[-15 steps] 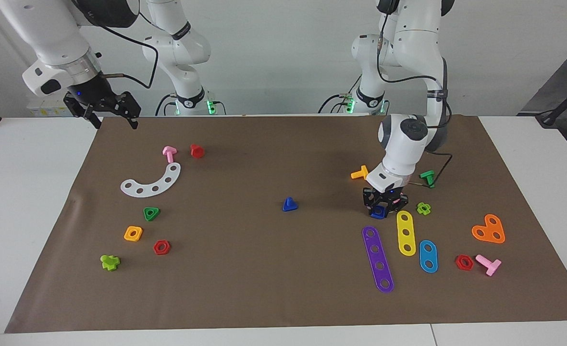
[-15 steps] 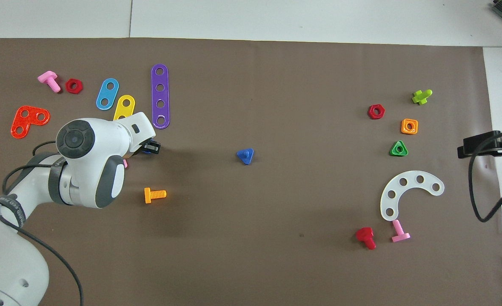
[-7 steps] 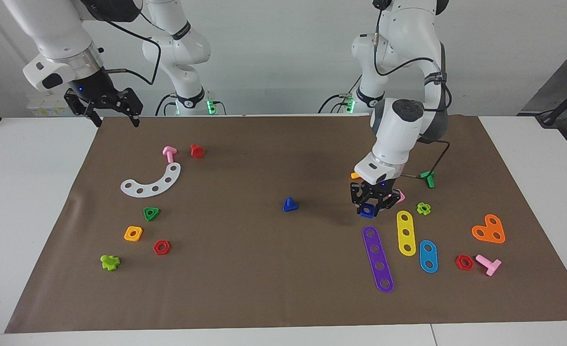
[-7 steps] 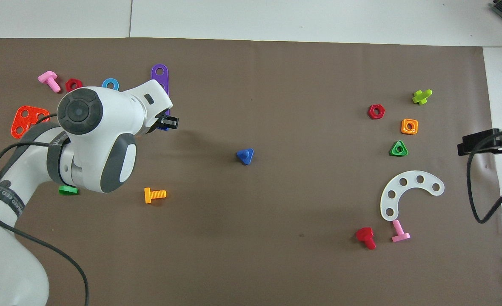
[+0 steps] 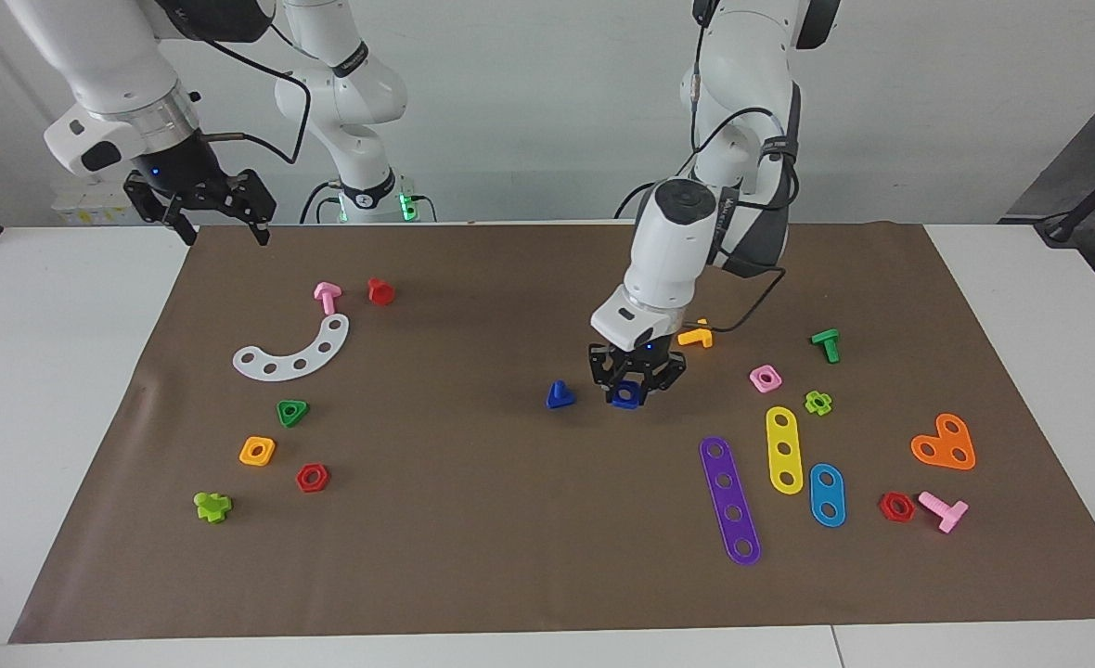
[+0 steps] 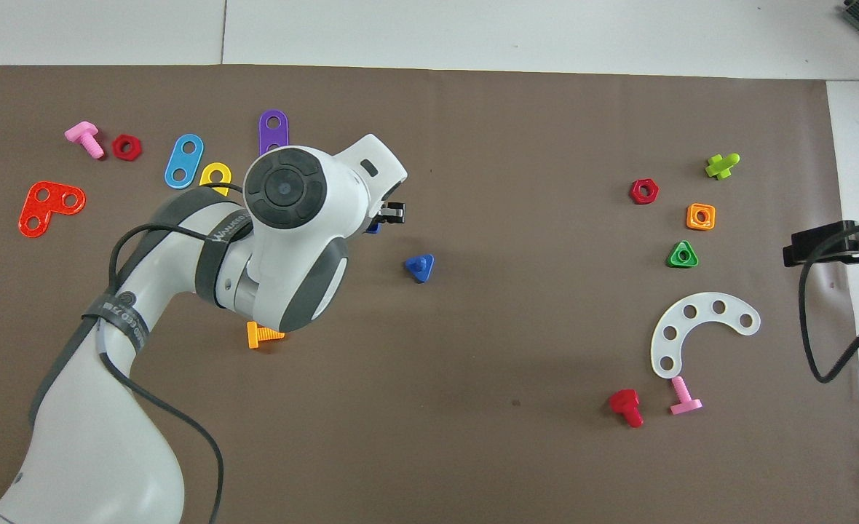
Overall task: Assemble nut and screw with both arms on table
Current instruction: 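Carry the blue nut with the left gripper over the blue bolt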
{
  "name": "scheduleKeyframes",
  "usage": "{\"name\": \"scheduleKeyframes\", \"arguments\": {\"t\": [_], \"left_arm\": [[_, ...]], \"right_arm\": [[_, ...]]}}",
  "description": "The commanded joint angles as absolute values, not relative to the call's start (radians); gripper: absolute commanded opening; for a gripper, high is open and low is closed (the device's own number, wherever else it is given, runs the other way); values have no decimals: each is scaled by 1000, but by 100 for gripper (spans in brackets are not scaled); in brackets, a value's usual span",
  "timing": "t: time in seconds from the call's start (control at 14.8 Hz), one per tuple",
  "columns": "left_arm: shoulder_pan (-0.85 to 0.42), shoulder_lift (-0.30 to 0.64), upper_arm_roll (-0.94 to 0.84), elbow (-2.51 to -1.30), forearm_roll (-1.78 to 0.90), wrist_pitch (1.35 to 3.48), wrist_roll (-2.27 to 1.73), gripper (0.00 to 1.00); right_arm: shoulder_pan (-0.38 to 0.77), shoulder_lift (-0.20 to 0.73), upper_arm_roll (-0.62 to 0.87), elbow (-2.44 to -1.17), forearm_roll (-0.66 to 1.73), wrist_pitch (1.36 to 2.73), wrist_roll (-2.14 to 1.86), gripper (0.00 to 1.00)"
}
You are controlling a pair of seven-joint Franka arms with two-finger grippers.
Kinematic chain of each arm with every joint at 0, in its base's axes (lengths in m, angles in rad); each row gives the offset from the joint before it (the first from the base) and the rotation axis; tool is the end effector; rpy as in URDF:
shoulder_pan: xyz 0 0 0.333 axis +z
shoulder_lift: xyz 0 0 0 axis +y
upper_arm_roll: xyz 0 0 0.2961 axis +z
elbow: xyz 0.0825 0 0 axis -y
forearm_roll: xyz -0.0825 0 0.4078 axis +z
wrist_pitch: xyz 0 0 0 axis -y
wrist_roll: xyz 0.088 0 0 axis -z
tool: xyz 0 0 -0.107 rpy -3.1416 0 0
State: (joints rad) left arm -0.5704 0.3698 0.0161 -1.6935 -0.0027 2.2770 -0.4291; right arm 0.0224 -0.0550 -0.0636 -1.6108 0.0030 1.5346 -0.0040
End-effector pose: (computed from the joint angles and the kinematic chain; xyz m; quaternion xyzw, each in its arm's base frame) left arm 0.5870 -0.3646 0.3733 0.9923 -0.0623 0.0948 0.0488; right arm 0.5579 -0.0236 0.6129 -0.9998 0.0185 0.0106 0.0035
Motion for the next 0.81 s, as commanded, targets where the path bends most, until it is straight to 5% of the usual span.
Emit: {"name": "scheduleKeyframes", "arguments": {"t": [0.0,0.74], "left_arm": [[-638,403,37,-1652,31,2246,-534,0],[-693,436,29,-1720,32,2350,-586,0]], "right_arm": [[25,-64,-61,-1617,-6,1537,-18,100],[21,-69,-54,-1626,-8,1531,-26,100]]}}
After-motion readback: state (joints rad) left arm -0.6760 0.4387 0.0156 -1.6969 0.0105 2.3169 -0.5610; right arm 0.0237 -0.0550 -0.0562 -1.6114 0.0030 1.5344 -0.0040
